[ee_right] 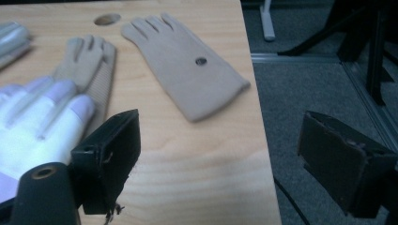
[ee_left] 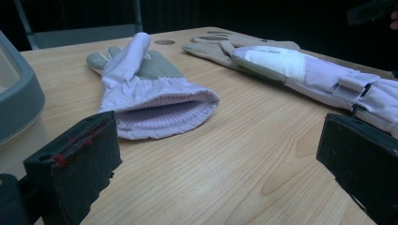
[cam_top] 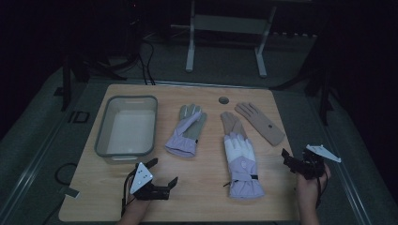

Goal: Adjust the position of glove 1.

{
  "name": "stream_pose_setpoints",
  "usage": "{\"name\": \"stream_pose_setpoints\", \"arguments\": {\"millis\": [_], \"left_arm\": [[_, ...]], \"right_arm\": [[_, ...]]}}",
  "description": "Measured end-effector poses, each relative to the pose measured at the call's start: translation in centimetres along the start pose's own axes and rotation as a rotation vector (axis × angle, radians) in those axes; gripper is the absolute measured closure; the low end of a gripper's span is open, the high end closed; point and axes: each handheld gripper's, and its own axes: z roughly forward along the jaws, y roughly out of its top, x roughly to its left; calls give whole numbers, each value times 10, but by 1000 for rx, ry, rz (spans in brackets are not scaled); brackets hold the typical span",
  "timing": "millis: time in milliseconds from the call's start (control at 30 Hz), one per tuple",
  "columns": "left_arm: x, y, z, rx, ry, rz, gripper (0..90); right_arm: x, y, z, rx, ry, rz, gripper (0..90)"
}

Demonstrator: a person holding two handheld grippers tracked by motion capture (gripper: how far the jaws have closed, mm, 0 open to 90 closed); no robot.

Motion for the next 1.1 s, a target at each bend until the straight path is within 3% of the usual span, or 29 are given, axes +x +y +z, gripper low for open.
{"name": "stream_pose_setpoints", "arguments": {"millis": [333, 533, 733, 1100], "left_arm": [[1, 0, 0, -2, 3, -15, 1], [-1, 0, 1, 1, 7, 2, 1], [-1, 0, 0, -1, 12, 2, 1], [-1, 0, 0, -2, 10, 3, 1]], "right_arm": [[18, 39, -7, -16, 42, -79, 139], [47, 59, -2, 3, 95, -138, 128], [63, 74, 1, 8, 124, -155, 126], [122, 117, 7, -37, 178, -286, 142]]}}
